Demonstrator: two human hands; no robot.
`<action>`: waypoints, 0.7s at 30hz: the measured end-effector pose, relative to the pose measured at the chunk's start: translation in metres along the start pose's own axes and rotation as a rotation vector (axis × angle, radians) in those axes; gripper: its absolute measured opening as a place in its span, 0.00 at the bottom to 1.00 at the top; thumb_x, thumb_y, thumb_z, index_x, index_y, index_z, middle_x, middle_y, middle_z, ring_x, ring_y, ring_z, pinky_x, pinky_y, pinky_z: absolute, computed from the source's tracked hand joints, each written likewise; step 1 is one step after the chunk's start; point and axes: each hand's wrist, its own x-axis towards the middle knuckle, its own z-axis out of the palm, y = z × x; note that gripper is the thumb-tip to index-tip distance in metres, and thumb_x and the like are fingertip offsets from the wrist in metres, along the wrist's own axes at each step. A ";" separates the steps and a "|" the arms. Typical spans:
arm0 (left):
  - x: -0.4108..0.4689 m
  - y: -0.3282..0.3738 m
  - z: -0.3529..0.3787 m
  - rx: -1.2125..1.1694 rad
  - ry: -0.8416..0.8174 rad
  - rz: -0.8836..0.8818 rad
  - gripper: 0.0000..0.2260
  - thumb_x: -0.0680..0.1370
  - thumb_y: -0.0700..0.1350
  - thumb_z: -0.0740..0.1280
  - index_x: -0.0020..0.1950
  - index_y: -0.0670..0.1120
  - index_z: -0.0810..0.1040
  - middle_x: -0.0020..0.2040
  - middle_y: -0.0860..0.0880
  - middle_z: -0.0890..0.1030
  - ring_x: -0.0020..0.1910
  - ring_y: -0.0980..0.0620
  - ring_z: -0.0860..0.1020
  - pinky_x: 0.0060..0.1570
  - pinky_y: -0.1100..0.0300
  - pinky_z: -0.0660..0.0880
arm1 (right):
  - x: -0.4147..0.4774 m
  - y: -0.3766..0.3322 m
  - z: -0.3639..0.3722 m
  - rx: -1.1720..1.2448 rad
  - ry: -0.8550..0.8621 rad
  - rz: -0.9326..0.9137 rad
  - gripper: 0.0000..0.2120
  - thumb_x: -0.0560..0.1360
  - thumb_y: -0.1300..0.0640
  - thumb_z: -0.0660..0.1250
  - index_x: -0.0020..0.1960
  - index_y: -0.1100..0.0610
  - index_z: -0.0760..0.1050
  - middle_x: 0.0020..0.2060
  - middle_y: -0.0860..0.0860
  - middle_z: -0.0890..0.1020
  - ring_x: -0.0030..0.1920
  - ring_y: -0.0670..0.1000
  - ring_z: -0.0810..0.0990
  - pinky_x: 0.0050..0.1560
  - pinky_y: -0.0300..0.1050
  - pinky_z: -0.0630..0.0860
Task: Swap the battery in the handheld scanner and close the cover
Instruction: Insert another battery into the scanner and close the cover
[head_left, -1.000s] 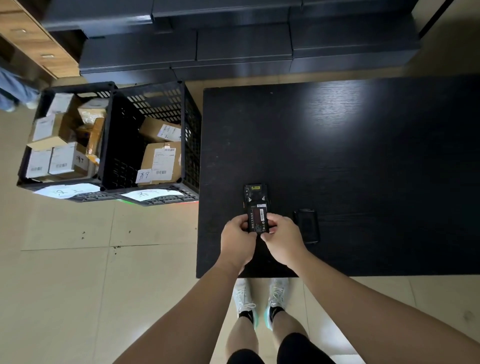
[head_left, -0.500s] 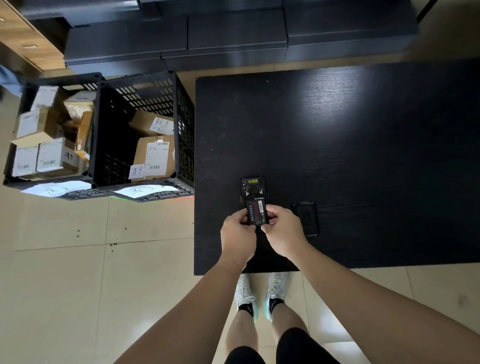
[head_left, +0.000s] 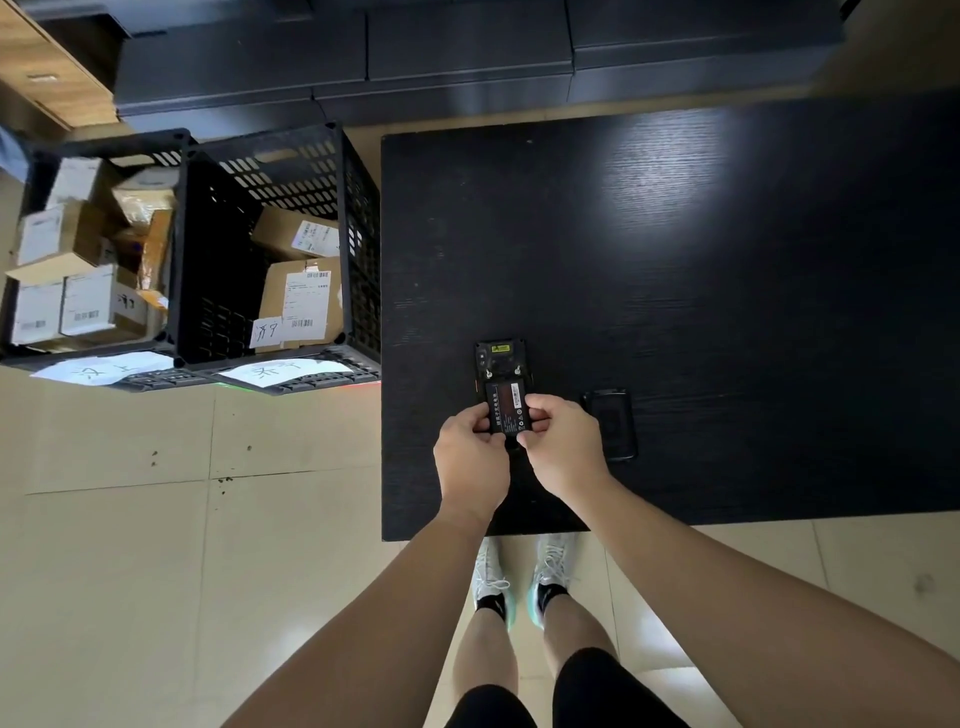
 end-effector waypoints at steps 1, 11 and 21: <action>0.000 0.000 0.000 0.012 0.007 0.007 0.19 0.76 0.33 0.68 0.65 0.46 0.80 0.54 0.49 0.81 0.45 0.57 0.79 0.52 0.64 0.77 | 0.000 0.000 0.000 -0.003 0.002 -0.002 0.23 0.72 0.67 0.72 0.65 0.53 0.78 0.54 0.52 0.81 0.48 0.46 0.81 0.53 0.39 0.77; 0.004 -0.002 -0.002 0.115 0.011 0.064 0.18 0.74 0.33 0.68 0.63 0.45 0.81 0.52 0.49 0.82 0.49 0.56 0.79 0.45 0.74 0.69 | 0.001 0.000 0.000 -0.011 0.001 -0.005 0.24 0.71 0.66 0.74 0.66 0.55 0.78 0.54 0.52 0.80 0.47 0.46 0.80 0.52 0.35 0.74; 0.010 -0.001 -0.015 0.130 -0.022 0.025 0.20 0.75 0.43 0.73 0.66 0.45 0.79 0.54 0.48 0.82 0.45 0.57 0.79 0.50 0.66 0.72 | -0.001 0.003 -0.007 0.071 0.005 0.105 0.21 0.74 0.54 0.73 0.66 0.57 0.77 0.57 0.53 0.83 0.56 0.50 0.82 0.59 0.43 0.76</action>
